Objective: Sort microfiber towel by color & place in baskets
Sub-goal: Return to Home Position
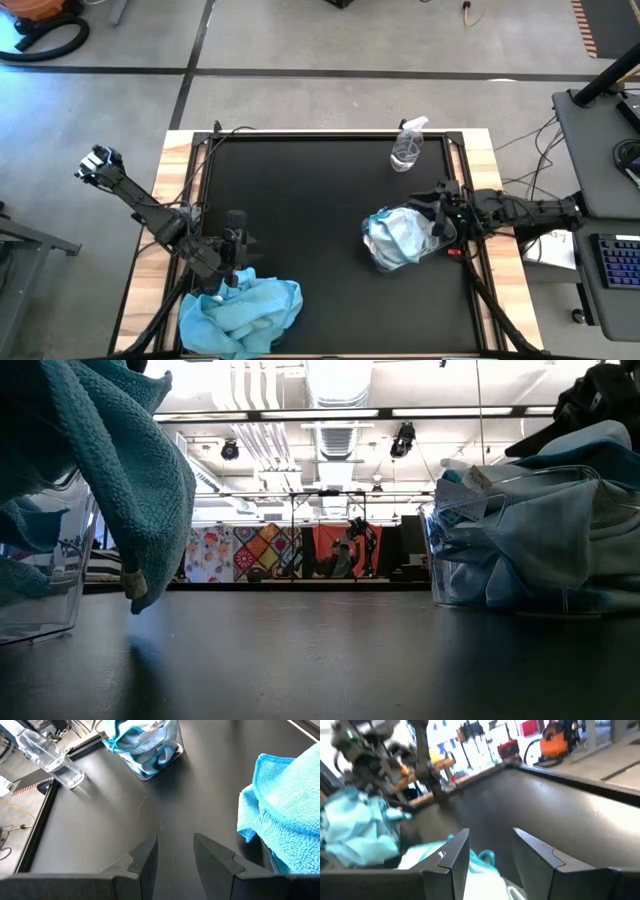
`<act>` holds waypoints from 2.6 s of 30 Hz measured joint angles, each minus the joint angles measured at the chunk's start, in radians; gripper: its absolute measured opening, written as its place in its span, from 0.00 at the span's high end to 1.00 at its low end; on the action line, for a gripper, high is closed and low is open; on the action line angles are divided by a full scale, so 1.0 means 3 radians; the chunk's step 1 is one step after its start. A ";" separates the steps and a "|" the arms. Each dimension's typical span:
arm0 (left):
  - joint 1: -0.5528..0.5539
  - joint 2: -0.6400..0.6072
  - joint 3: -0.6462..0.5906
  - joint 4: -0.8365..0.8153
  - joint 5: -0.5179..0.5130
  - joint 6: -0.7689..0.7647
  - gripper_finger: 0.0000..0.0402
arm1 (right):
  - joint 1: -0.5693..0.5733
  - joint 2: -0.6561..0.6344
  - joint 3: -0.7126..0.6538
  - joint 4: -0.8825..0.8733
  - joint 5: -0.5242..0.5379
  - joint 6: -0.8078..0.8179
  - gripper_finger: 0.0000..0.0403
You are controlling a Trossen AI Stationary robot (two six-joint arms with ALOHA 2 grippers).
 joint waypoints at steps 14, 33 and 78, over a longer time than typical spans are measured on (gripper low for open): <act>0.0005 -0.0001 0.0020 0.0019 -0.0166 0.0049 0.72 | -0.0324 -0.0164 -0.0153 0.0024 -0.0001 -0.0001 0.65; 0.0005 -0.0003 0.0023 0.0027 -0.0170 0.0073 0.72 | -0.1437 -0.0155 -0.0176 0.0068 -0.0001 -0.0001 0.65; 0.0767 -0.1557 -0.1467 0.1698 0.0607 0.0990 0.72 | -0.1443 -0.0071 -0.0120 0.0024 -0.0001 -0.0001 0.65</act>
